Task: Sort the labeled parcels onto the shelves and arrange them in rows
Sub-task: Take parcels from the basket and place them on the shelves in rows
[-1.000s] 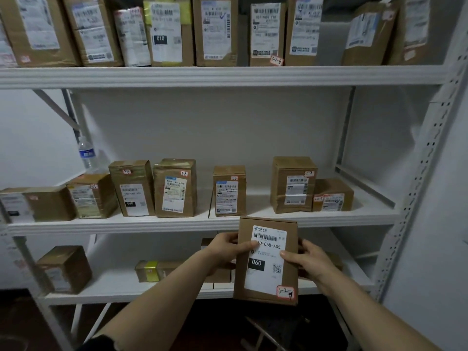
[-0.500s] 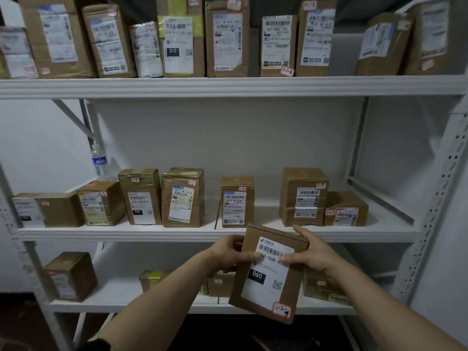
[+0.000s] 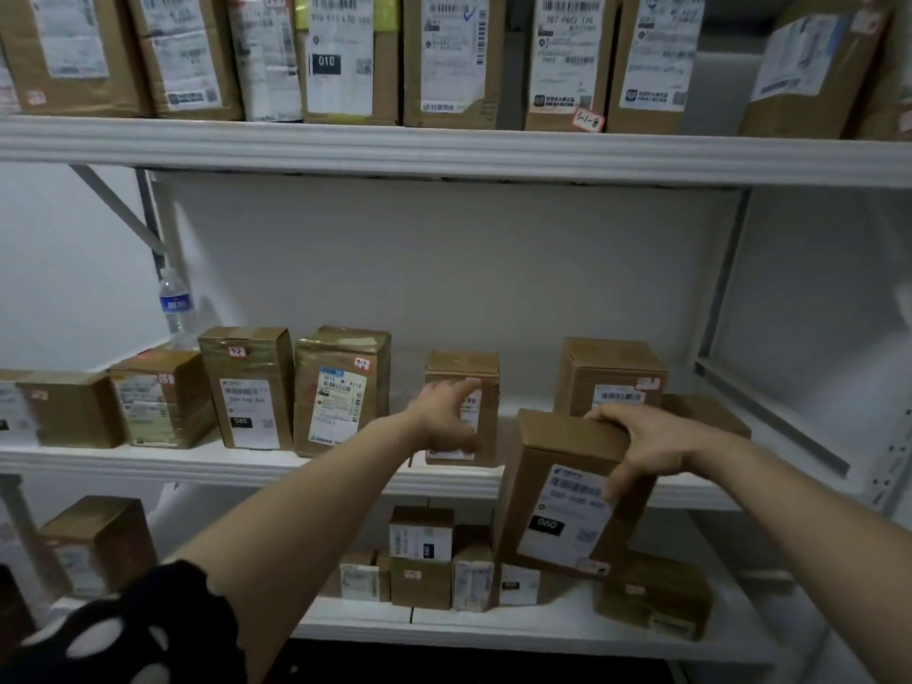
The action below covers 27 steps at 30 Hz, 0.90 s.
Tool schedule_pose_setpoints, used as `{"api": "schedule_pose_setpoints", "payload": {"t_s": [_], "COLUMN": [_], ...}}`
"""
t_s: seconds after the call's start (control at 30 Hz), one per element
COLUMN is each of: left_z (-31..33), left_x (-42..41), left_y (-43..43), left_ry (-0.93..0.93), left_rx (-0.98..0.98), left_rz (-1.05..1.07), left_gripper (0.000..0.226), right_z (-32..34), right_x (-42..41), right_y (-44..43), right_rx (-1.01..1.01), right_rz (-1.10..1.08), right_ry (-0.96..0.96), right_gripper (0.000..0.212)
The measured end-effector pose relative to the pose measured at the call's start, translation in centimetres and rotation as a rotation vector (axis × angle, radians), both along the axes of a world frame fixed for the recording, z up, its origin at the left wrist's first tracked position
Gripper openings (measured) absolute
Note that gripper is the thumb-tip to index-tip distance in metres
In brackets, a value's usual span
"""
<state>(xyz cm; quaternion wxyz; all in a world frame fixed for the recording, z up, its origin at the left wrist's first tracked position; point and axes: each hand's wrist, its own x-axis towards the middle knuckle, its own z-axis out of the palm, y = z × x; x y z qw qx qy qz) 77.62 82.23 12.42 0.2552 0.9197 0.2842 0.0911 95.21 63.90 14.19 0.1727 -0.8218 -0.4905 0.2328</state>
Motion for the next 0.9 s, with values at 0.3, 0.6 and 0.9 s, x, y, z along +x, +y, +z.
{"api": "schedule_pose_setpoints", "payload": {"t_s": [0.3,0.6,0.9], "left_z": [1.4,1.1,1.6], "left_x": [7.9,10.1,8.3], "left_y": [8.4,12.5,14.5], "left_ry": [0.34,0.44,0.424], "left_rx": [0.554,0.522,0.391], "left_rz": [-0.053,-0.125,-0.047], "left_gripper": [0.116,0.12,0.111], "right_z": [2.7,3.6,2.8], "right_x": [2.6,4.0,5.4], "right_y": [7.0,11.0,14.7], "right_rx": [-0.068,-0.059,-0.055], "right_rz": [0.054,0.138,0.192], "right_ry": [-0.147,-0.234,-0.492], "right_gripper": [0.075,0.08,0.088]}}
